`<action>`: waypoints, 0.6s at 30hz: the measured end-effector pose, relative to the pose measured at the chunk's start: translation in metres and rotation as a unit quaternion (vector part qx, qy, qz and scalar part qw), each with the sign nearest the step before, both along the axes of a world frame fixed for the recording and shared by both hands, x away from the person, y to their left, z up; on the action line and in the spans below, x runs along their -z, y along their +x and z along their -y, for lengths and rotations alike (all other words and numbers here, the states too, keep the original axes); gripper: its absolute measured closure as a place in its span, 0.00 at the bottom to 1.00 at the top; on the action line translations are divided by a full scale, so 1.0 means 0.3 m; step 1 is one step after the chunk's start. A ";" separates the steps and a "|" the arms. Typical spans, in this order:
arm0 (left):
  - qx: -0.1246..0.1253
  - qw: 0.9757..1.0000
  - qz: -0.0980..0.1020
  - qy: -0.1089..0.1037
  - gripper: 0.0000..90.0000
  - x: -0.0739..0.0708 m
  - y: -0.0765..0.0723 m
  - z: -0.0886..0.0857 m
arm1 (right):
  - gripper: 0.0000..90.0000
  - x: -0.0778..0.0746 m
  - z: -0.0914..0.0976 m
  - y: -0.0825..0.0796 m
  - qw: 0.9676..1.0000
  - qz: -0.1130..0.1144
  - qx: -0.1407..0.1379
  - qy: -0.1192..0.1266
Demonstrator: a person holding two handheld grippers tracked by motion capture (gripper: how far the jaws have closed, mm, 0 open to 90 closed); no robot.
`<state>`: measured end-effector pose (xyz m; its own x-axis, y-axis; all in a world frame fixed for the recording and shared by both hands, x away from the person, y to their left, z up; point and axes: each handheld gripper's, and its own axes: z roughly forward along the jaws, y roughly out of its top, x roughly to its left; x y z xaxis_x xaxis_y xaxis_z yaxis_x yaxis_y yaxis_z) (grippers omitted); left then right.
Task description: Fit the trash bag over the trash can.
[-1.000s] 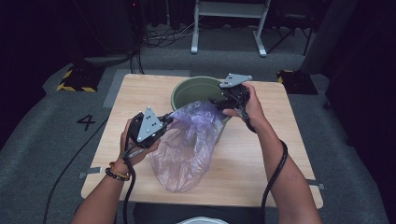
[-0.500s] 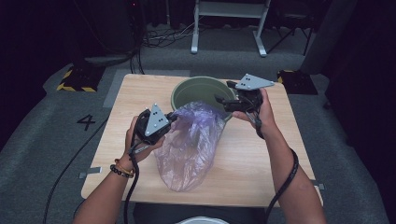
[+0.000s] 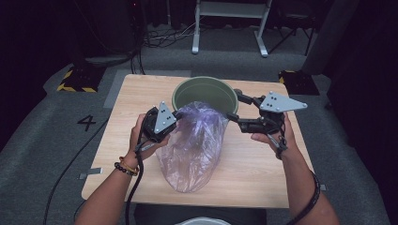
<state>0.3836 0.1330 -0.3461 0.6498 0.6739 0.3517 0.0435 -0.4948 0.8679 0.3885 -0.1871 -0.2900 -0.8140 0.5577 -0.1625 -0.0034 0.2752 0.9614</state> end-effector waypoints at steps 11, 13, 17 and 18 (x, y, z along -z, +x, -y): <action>-0.003 1.000 0.004 0.003 1.00 -0.002 -0.005 0.011 | 0.39 0.079 -0.110 -0.103 0.998 -0.046 -0.016 -0.041; -0.002 1.000 0.006 0.001 1.00 -0.004 -0.005 0.007 | 0.63 0.097 -0.121 -0.094 0.997 -0.045 -0.005 -0.062; 0.001 1.000 0.007 -0.003 0.99 -0.008 0.001 -0.006 | 0.90 0.110 -0.112 -0.074 0.996 -0.043 0.009 -0.081; 0.000 1.000 0.007 -0.004 0.99 -0.009 0.003 -0.010 | 0.98 0.106 -0.094 -0.060 0.996 -0.040 0.019 -0.078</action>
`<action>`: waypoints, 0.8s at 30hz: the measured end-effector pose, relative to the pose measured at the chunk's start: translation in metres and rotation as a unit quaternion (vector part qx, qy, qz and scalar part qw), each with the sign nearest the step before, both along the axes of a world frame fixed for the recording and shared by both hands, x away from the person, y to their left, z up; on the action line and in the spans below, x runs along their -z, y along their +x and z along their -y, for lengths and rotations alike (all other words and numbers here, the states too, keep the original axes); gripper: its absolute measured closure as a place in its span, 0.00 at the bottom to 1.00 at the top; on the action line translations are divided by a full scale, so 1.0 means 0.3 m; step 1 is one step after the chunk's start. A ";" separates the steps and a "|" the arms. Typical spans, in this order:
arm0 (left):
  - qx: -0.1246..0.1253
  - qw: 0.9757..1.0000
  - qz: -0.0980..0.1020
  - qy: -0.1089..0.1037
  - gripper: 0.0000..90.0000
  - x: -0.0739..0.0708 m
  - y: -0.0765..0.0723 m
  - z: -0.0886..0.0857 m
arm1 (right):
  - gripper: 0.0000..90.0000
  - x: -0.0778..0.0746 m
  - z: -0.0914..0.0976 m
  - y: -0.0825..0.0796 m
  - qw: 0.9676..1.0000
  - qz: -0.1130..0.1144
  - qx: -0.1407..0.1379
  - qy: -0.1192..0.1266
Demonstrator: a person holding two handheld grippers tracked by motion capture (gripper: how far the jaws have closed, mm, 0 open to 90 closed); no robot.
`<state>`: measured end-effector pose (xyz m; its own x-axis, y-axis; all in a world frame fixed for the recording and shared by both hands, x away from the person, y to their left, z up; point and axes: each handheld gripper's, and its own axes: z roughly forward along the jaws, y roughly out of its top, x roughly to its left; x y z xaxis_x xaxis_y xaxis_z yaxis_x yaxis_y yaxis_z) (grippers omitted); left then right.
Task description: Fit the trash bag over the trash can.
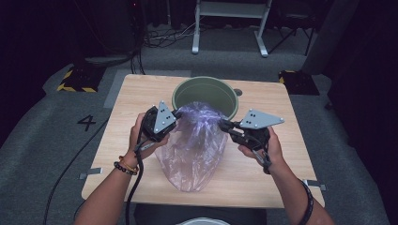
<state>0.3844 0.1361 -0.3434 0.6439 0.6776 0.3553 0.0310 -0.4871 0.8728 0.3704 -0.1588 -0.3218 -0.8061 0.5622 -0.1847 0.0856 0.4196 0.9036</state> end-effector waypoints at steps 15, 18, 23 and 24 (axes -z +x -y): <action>-0.010 1.000 0.000 -0.012 0.79 -0.060 0.053 -0.026 | 1.00 -0.057 0.022 0.185 0.995 0.043 0.091 -0.011; -0.023 1.000 0.008 0.000 0.77 -0.064 0.066 -0.029 | 1.00 -0.053 0.022 0.245 0.993 0.045 0.111 -0.019; -0.050 0.998 0.005 -0.026 0.56 -0.078 0.084 -0.073 | 0.99 -0.029 0.047 0.339 0.990 0.031 0.134 -0.018; -0.050 0.998 0.005 -0.026 0.52 -0.078 0.084 -0.073 | 0.99 -0.023 0.057 0.356 0.990 0.024 0.136 -0.010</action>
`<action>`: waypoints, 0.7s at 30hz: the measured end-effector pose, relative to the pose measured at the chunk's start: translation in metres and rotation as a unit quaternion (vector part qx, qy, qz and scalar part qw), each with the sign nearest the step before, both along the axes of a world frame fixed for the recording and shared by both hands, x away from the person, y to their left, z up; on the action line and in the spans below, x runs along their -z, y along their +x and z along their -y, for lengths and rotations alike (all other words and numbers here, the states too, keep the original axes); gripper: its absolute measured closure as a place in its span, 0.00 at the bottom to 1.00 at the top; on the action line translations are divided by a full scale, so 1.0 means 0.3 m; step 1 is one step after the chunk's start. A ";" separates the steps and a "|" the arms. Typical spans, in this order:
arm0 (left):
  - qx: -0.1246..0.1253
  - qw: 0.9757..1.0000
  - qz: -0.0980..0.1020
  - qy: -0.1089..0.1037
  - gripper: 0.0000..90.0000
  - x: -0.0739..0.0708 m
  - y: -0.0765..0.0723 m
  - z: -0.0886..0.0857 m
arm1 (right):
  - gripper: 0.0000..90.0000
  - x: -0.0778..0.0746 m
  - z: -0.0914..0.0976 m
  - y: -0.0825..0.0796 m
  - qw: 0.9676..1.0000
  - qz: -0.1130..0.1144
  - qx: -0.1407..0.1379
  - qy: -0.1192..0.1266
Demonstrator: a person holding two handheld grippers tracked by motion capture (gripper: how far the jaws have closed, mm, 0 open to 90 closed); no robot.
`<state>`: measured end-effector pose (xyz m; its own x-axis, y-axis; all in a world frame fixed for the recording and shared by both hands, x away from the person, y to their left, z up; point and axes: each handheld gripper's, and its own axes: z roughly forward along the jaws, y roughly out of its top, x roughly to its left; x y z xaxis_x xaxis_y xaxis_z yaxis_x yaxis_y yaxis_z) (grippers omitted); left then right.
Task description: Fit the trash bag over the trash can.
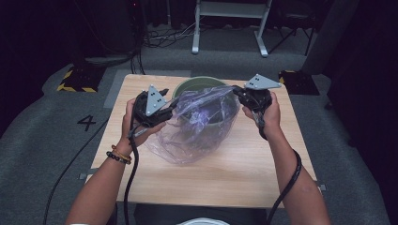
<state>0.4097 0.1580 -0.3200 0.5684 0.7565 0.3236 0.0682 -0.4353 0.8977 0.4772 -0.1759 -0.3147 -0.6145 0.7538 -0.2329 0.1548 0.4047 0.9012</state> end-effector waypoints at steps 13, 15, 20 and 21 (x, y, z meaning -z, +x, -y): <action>0.129 0.987 -0.057 -0.072 0.35 -0.024 -0.089 -0.104 | 0.98 0.029 0.024 0.047 1.000 -0.011 0.006 0.014; 0.139 0.987 -0.047 -0.069 0.34 -0.032 -0.117 -0.096 | 0.98 0.028 0.024 0.045 1.000 -0.011 0.007 0.015; 0.176 0.981 -0.041 -0.064 0.29 -0.053 -0.170 -0.066 | 0.97 0.028 0.022 0.044 1.000 -0.010 0.009 0.015; 0.177 0.982 -0.041 -0.049 0.29 -0.051 -0.175 -0.055 | 0.97 0.028 0.022 0.045 1.000 -0.010 0.009 0.013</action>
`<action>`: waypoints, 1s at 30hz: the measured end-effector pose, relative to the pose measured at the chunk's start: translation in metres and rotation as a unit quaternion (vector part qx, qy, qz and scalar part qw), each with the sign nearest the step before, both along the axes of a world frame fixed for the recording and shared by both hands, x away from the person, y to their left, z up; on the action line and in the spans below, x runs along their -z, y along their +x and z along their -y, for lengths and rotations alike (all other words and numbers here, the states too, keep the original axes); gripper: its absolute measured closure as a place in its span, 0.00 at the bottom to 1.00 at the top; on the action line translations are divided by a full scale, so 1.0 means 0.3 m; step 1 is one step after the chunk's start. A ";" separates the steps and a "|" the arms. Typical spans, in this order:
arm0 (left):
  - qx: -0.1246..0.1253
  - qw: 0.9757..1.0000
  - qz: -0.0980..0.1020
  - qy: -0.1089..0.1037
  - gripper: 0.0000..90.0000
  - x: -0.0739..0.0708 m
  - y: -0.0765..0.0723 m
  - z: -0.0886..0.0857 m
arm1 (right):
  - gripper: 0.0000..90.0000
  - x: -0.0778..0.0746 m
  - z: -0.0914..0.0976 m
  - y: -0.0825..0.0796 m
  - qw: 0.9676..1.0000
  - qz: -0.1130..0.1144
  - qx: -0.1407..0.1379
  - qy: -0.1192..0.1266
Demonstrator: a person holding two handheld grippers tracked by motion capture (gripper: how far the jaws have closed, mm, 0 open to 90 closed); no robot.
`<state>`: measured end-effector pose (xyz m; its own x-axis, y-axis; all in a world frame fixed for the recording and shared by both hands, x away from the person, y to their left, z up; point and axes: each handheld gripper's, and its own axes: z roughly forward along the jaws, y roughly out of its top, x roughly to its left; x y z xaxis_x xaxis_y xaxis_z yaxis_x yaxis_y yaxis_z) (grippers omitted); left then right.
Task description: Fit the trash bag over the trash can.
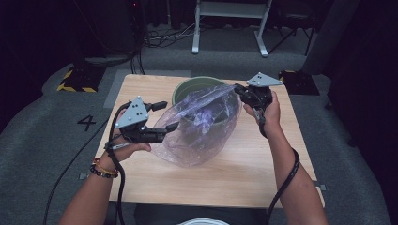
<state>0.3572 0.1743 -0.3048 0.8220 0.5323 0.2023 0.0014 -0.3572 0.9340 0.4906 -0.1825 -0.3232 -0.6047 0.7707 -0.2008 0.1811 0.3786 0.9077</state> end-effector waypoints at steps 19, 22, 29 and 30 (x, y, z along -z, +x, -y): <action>-0.121 0.987 0.026 0.100 0.94 0.081 0.185 -0.006 | 0.95 -0.006 0.036 0.021 1.000 0.012 0.012 0.013; -0.132 0.987 0.027 0.085 0.96 0.085 0.225 -0.007 | 0.95 0.007 0.040 0.041 1.000 0.003 0.018 0.022; -0.145 0.986 0.017 0.078 1.00 0.105 0.323 0.008 | 0.95 0.045 0.058 0.090 0.999 -0.017 0.035 0.034; -0.146 0.986 0.016 0.076 1.00 0.109 0.331 0.010 | 0.94 0.054 0.062 0.101 0.998 -0.024 0.037 0.038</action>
<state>0.4566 0.1713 -0.3374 0.6293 0.7075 0.3216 0.0958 -0.4812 0.8713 0.5207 -0.2012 -0.3394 -0.5533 0.8253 -0.1126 0.2490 0.2928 0.9232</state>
